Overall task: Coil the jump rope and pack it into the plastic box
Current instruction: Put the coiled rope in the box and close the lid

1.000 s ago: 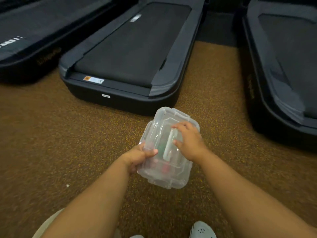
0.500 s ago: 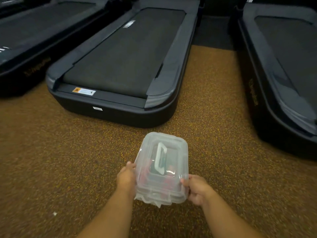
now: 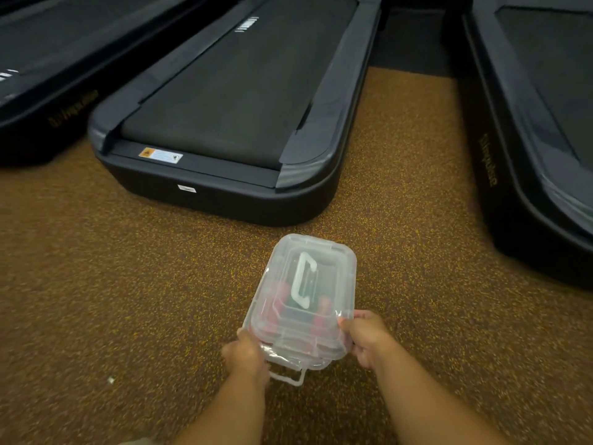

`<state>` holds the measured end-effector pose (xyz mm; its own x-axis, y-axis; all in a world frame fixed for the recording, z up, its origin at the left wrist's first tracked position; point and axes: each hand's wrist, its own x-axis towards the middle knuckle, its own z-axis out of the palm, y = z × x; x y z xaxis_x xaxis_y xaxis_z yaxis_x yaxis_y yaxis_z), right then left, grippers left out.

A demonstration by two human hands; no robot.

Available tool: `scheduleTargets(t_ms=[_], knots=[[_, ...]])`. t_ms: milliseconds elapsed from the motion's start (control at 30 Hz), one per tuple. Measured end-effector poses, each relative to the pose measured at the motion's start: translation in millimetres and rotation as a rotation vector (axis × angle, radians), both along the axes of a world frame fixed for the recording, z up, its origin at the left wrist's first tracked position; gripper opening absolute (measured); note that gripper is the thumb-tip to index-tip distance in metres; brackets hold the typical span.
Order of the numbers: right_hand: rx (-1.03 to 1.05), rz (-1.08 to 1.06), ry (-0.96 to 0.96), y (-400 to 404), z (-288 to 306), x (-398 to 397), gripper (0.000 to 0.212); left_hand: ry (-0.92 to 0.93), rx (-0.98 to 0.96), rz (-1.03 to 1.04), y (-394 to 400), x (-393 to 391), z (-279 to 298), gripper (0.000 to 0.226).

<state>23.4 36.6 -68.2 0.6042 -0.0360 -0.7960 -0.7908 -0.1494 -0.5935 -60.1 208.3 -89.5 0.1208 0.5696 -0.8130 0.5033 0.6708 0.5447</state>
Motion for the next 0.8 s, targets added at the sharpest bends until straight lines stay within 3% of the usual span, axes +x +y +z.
scheduleTargets(t_ms=[133, 233, 467, 700, 800], knots=[[-0.098, 0.021, -0.042, 13, -13, -11, 0.009, -0.082, -0.071, -0.023, 2, -7, 4, 0.058], [-0.189, 0.054, -0.093, 18, -18, -18, 0.019, -0.104, -0.075, -0.075, 4, -10, 11, 0.039], [-0.439, 0.23, -0.146, 29, -18, -21, 0.032, -0.035, -0.078, -0.127, 3, -19, 7, 0.027], [-0.489, 0.298, -0.09, 28, -26, -13, 0.027, -0.082, -0.089, -0.139, -7, -13, 4, 0.025], [-0.35, 0.246, 0.029, 27, -29, -23, 0.024, -0.056, -0.091, -0.145, -12, -11, 5, 0.038]])
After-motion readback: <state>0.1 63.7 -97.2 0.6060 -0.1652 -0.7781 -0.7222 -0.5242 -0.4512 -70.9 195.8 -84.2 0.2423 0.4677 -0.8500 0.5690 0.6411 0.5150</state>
